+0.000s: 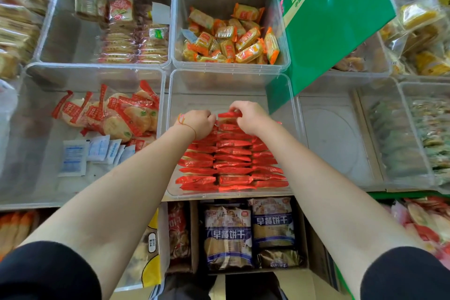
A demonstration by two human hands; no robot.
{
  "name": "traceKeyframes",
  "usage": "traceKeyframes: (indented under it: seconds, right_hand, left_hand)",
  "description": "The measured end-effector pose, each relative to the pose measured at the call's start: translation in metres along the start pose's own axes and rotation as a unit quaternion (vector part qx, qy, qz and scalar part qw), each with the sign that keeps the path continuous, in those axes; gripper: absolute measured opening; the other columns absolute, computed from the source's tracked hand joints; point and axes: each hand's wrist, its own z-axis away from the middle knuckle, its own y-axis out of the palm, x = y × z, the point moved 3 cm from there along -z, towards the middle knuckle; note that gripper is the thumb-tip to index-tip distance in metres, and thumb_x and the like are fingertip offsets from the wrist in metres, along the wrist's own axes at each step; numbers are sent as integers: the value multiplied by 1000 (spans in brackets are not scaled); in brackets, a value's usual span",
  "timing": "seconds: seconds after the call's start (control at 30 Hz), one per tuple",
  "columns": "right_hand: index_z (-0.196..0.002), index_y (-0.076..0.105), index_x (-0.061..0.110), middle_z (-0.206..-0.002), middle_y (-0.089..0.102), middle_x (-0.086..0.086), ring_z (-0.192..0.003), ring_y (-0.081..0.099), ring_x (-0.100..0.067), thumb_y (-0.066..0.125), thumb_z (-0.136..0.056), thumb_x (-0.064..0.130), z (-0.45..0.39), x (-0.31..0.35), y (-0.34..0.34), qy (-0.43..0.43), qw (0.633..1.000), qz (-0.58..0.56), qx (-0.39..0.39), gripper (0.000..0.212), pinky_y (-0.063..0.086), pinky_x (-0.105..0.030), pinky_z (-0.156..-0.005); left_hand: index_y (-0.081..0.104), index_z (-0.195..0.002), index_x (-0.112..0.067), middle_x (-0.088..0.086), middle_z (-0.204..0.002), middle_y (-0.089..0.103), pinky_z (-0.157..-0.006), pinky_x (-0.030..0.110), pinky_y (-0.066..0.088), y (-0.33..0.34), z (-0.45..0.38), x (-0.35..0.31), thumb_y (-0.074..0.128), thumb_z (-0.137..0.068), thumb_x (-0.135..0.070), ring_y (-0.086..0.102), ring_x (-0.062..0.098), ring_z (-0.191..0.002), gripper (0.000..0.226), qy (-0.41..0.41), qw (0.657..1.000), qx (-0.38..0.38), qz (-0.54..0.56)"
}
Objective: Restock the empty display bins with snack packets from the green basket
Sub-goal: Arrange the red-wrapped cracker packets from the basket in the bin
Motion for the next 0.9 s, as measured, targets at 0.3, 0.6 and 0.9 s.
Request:
traceKeyframes:
  seconds: [0.3,0.6,0.9]
  right_hand:
    - [-118,64,29,-123,65,-6,-109,59,-30,38,-87,3,2,4,13,6,999,42,19,49,52,-42,-93]
    - [-139,52,24,-141,51,-10,-132,43,-30,40,-92,18,20,4,11,5,1000,22,11,48,39,-46,-109]
    - [-99,70,13,-98,64,-1,-90,57,-16,51,-91,6,129,-3,-13,-33,959,-128,-250,21,40,-27,-71]
  left_hand:
    - [58,-117,-14,17,-122,62,-97,43,40,-4,14,-2,24,-99,-37,56,34,-111,45,16,998,-27,-51]
    - [56,-124,-13,12,-126,59,-103,45,34,-15,37,-12,23,-104,-29,56,33,-113,42,55,988,-70,-130]
    - [67,-84,-14,3,-82,66,-60,36,48,2,138,-51,40,-85,-36,62,27,-77,34,158,932,-317,71]
